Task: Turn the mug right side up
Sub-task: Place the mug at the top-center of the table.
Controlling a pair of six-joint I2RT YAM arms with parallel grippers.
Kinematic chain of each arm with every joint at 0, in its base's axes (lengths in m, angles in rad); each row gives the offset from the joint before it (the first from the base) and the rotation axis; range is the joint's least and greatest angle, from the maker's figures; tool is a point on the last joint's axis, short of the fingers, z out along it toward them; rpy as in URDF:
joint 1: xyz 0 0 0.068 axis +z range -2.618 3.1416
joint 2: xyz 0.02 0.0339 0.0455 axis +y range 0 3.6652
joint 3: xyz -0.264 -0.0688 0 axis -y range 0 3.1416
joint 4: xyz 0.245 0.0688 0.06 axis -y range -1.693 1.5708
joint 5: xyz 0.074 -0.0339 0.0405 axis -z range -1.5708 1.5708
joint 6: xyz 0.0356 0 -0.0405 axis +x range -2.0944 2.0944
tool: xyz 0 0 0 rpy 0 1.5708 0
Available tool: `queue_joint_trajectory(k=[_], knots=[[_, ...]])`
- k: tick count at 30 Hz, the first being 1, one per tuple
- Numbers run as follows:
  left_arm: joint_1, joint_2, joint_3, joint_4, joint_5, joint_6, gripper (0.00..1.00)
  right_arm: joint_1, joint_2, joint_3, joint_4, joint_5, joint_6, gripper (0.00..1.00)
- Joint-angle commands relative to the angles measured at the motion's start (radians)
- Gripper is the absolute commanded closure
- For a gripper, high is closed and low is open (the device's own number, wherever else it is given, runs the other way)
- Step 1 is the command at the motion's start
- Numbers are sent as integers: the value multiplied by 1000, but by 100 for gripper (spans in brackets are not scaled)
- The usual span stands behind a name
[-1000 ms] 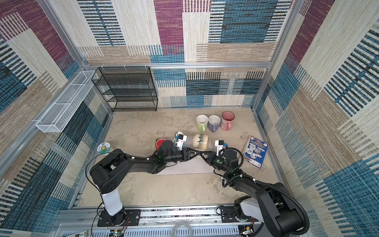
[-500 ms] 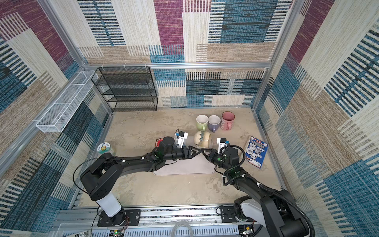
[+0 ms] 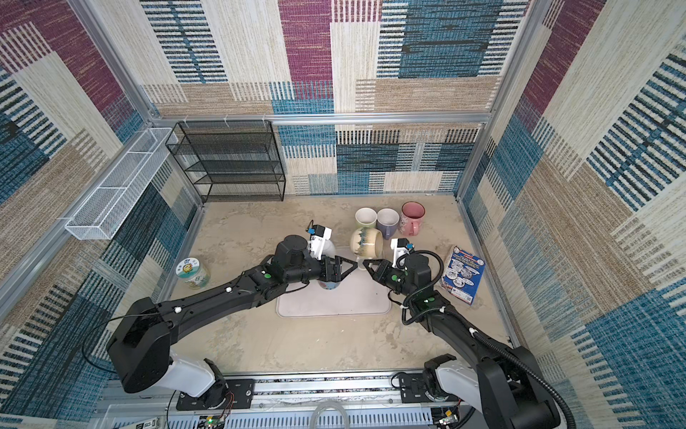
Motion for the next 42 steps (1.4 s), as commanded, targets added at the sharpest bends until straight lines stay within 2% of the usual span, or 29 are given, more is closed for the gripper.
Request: queue_joint_trajectory(k=[1, 5, 11, 19, 29, 42], knots=[[15, -51, 12, -170, -87, 86, 4, 1, 24, 55, 7, 12, -92, 100], [37, -123, 14, -287, -136, 117, 2, 1, 84, 131, -55, 29, -149, 100], [64, -249, 1, -439, -187, 163, 0, 1, 182, 203, -49, 43, -192, 100], [116, -379, -12, -632, -205, 211, 0, 12, 338, 344, -96, 80, -248, 100], [165, -510, -75, -751, -216, 253, 0, 47, 498, 501, -183, 194, -297, 100], [230, -618, -124, -801, -185, 261, 0, 112, 694, 695, -273, 309, -353, 100]])
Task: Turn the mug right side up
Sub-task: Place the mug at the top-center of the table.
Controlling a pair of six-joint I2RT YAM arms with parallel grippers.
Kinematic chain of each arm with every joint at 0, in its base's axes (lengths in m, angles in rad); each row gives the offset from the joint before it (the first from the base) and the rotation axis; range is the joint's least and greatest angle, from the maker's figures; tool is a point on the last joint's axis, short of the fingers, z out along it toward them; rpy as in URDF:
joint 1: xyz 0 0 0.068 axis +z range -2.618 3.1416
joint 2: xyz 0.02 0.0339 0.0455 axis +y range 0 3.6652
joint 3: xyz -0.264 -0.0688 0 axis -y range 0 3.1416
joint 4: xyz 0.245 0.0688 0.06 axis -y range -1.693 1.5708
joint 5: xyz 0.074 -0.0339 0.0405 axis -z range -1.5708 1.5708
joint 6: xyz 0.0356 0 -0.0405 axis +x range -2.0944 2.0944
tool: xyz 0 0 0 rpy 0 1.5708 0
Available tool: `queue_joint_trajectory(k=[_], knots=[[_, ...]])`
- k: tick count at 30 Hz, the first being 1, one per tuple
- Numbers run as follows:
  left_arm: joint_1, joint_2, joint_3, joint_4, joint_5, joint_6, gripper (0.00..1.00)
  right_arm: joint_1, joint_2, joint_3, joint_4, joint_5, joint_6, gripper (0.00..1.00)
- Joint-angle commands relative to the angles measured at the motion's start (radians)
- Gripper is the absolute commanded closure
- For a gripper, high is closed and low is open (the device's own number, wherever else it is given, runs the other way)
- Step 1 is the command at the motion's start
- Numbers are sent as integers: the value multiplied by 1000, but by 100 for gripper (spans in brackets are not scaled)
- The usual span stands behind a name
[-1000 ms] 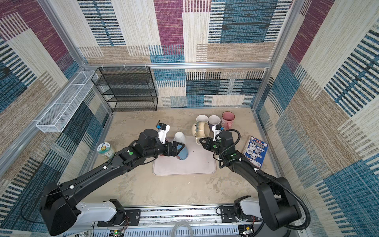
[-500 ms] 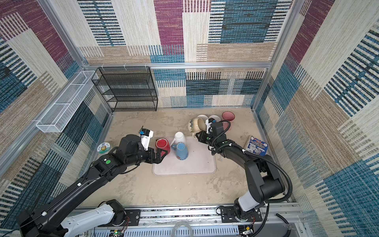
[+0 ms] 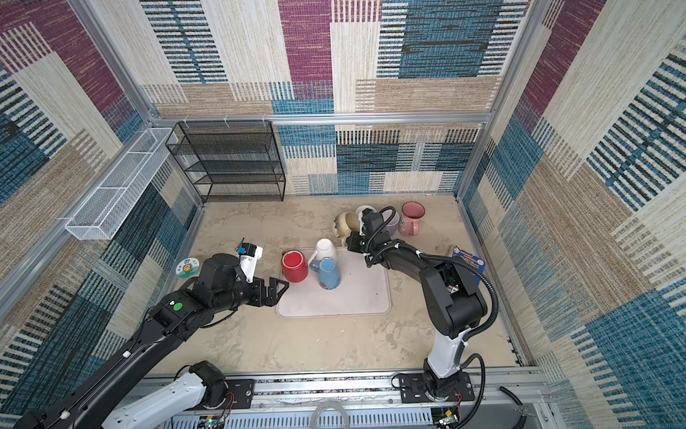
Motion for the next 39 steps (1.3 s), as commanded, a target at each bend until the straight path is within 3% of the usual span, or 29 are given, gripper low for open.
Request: queue_joint_trajectory(k=[1, 8, 25, 39], knots=[[13, -13, -7, -28, 20, 32, 0, 10, 18, 33, 60, 45, -27, 100], [37, -7, -21, -19, 43, 37, 0, 31, 86, 125, -3, 111, -70, 100], [71, 4, -19, -14, 77, 49, 0, 97, 283, 420, -253, 443, -240, 100], [99, 18, -20, -7, 110, 50, 0, 122, 320, 461, -304, 560, -293, 100]])
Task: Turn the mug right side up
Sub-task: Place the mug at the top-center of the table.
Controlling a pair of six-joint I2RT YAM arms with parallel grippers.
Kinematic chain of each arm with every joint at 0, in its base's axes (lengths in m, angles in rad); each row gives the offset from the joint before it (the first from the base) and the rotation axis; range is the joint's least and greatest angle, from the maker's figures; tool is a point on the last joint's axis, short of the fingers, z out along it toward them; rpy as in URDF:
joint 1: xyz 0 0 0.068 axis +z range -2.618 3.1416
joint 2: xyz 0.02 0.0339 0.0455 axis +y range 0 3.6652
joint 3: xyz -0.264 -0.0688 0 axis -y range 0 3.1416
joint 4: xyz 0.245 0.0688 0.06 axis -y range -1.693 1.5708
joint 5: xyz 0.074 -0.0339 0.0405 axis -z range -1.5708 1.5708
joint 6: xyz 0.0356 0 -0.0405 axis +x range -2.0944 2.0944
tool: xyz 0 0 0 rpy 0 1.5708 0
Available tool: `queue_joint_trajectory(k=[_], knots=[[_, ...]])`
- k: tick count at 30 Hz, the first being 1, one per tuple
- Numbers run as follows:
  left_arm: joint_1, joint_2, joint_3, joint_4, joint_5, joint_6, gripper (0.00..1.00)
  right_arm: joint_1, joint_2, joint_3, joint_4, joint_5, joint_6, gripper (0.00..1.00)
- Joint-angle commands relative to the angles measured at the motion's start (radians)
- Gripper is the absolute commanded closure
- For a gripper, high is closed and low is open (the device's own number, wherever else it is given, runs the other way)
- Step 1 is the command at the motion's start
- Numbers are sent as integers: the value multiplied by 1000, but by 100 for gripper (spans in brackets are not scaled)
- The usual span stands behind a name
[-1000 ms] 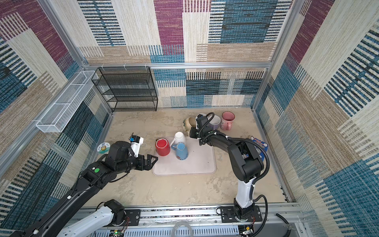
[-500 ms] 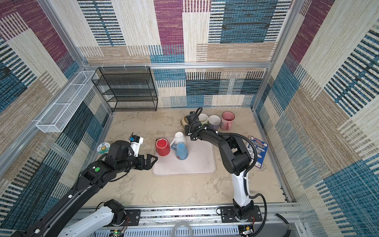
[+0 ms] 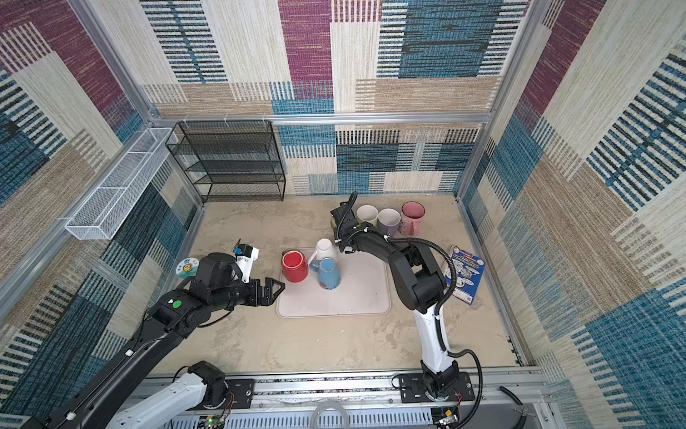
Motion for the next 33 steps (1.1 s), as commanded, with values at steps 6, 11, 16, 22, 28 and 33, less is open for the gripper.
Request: queue_joint_trajectory(k=[6, 11, 16, 22, 28, 33], knots=[[11, 12, 2, 11, 25, 31, 0, 14, -2, 10, 26, 108, -28, 95], [15, 16, 6, 10, 27, 31, 0, 19, -8, 10, 24, 111, -34, 79], [15, 22, 10, 3, 25, 34, 0, 21, -13, 10, 21, 105, -36, 69], [15, 46, 33, -24, 27, 53, 0, 25, -31, 10, 19, 92, -36, 59], [15, 104, 100, -87, 17, 85, 2, 28, -91, -11, 33, 67, -37, 52], [15, 155, 165, -141, -14, 120, 5, 29, -197, -94, 64, 17, -43, 47]])
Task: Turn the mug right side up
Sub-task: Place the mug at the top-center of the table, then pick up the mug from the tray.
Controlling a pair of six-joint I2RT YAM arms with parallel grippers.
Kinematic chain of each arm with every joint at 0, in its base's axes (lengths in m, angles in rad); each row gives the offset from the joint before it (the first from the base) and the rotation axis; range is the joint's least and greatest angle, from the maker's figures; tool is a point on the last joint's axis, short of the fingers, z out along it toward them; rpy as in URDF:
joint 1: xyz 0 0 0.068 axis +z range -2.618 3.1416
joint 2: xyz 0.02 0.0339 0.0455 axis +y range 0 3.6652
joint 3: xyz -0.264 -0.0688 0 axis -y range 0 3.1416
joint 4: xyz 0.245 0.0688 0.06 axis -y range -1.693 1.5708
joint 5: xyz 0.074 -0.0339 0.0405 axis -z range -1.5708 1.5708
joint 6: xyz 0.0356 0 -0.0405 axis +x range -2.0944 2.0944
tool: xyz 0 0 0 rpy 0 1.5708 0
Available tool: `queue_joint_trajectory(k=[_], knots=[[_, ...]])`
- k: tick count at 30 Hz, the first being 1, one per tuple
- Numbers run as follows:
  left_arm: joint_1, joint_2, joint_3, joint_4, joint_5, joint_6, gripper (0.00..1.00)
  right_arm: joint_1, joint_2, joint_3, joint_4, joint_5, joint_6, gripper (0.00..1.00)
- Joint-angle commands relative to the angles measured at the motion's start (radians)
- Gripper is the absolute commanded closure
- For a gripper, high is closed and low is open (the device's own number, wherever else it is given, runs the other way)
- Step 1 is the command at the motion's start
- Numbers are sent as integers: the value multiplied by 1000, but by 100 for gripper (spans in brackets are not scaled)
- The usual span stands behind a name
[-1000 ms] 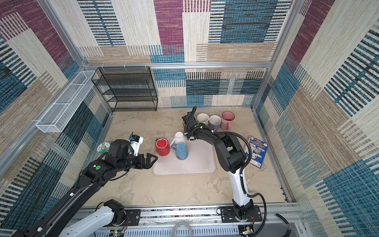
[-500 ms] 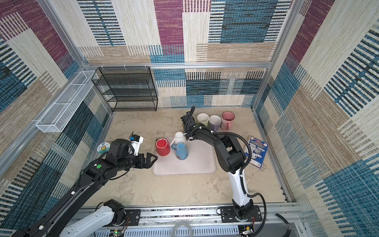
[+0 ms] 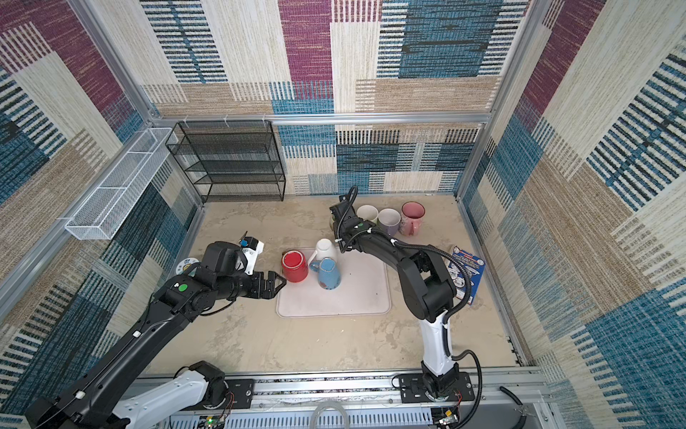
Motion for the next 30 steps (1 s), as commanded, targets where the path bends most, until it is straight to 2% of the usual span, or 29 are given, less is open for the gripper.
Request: queue_joint_trajectory(k=[1, 9, 21, 30], knots=[[1, 38, 44, -64, -32, 63, 6, 2, -72, -55, 53, -54, -10, 47], [3, 177, 134, -92, -68, 96, 22, 2, -333, -312, 158, -214, 22, 43], [3, 384, 273, -137, -128, 174, 29, 2, -671, -660, 286, -380, 106, 41], [2, 502, 348, -159, -142, 221, 31, 2, -839, -878, 440, -467, 175, 36]])
